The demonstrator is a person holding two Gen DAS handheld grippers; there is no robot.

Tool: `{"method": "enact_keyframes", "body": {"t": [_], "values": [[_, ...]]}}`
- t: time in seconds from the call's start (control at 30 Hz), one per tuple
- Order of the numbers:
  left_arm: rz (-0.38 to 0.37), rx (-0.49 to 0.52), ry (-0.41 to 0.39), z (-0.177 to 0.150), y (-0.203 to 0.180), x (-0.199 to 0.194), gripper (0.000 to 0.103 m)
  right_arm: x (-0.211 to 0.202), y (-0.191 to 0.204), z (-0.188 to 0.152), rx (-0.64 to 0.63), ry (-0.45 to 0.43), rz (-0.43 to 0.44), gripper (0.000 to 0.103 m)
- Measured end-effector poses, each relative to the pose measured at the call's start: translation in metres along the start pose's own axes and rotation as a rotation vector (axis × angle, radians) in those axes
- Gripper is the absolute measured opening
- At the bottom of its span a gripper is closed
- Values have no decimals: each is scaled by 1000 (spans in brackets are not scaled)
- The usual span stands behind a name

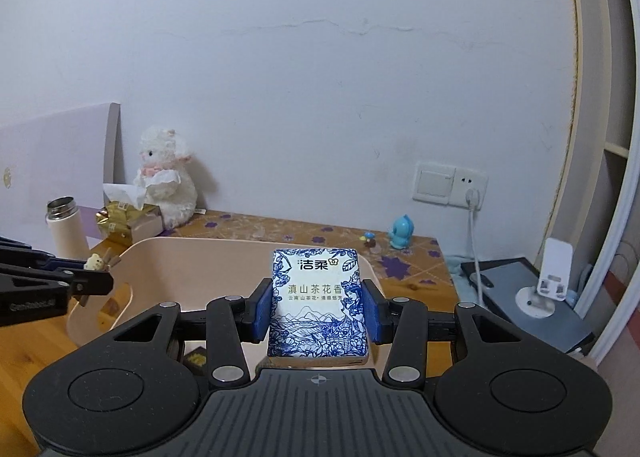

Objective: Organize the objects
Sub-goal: 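Carry both items into the beige bin and release them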

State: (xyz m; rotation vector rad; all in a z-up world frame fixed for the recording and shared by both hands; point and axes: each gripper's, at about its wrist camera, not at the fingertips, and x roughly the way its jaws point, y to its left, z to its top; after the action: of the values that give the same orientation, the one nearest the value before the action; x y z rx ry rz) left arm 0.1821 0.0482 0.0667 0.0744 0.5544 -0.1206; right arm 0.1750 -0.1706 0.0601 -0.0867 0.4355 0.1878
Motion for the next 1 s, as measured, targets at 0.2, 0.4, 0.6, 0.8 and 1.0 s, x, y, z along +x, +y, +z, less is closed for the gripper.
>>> {"method": "enact_keyframes", "body": {"t": [0.2,0.4,0.6,0.8,1.0], "values": [[29,-3,67,2,0,41,14,35,8,-5,17,43,-9,42],[64,51,141,-8,-4,76,14,67,14,-18,6,96,-37,42],[63,50,209,-19,-4,93,14,84,19,-25,-3,149,-41,43],[54,34,192,-16,-7,77,61,71,16,-23,8,122,-40,62],[43,38,118,-9,-9,41,81,36,11,-19,12,84,-30,72]]}}
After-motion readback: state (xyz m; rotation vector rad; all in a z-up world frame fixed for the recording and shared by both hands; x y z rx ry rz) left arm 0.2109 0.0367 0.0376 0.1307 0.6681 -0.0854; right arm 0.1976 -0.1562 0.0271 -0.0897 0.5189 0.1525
